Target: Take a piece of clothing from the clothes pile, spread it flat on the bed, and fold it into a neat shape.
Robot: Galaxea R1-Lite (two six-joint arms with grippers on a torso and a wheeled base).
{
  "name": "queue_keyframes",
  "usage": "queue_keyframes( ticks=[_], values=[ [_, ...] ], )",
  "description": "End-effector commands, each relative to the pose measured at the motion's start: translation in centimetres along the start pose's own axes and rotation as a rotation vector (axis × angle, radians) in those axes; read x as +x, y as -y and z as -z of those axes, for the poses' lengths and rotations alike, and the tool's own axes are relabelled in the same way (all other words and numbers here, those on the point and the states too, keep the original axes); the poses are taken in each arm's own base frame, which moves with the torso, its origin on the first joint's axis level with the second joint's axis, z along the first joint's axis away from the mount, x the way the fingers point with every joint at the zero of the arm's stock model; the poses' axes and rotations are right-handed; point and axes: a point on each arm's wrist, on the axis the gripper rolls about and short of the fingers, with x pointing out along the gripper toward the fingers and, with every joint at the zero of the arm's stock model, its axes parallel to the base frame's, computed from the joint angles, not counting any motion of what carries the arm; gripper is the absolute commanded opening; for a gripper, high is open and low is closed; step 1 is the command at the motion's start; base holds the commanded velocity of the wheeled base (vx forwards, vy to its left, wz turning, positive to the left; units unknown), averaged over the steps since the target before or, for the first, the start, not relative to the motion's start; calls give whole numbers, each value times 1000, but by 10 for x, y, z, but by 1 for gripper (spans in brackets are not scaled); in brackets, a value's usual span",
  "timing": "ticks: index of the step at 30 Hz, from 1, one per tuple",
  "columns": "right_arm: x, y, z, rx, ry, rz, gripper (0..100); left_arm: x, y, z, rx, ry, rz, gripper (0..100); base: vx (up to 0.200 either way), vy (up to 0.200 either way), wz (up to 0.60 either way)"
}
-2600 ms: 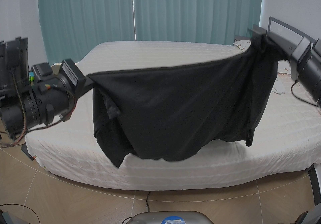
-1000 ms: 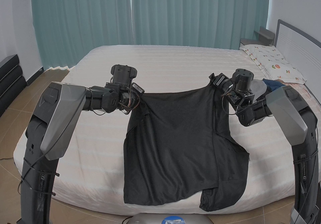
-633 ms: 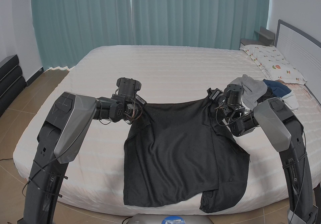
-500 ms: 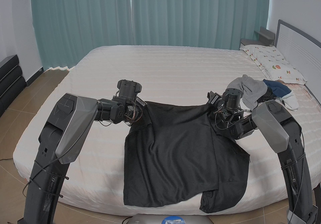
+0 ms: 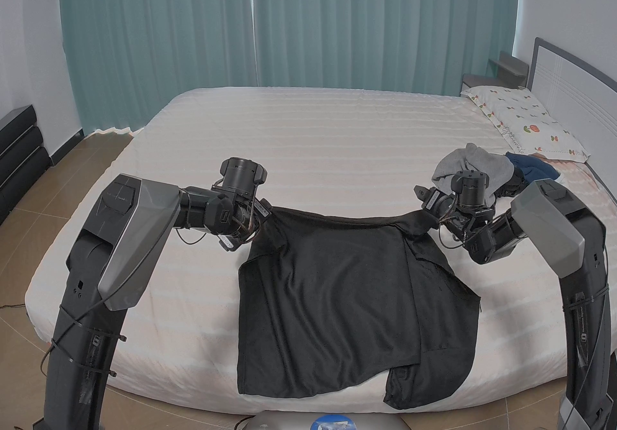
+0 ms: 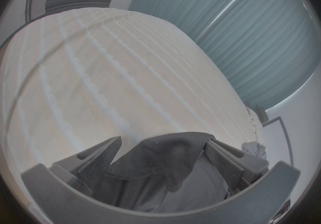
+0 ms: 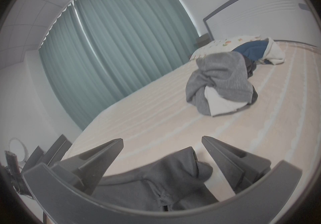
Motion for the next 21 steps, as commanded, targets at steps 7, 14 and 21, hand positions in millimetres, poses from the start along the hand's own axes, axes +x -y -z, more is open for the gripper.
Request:
queue_keyframes(
  ticks=[7,14,21],
  values=[
    [-39,32,-4,5,-165,18,100,-31,-21,-14,95,-198,-80,100,0,0,0],
    [-46,43,6,26,-218,32,100,-42,-42,-8,76,-323,-91,100,0,0,0],
    [-65,42,6,288,-268,49,100,-63,-60,-9,11,-365,-21,100,0,0,0]
  ],
)
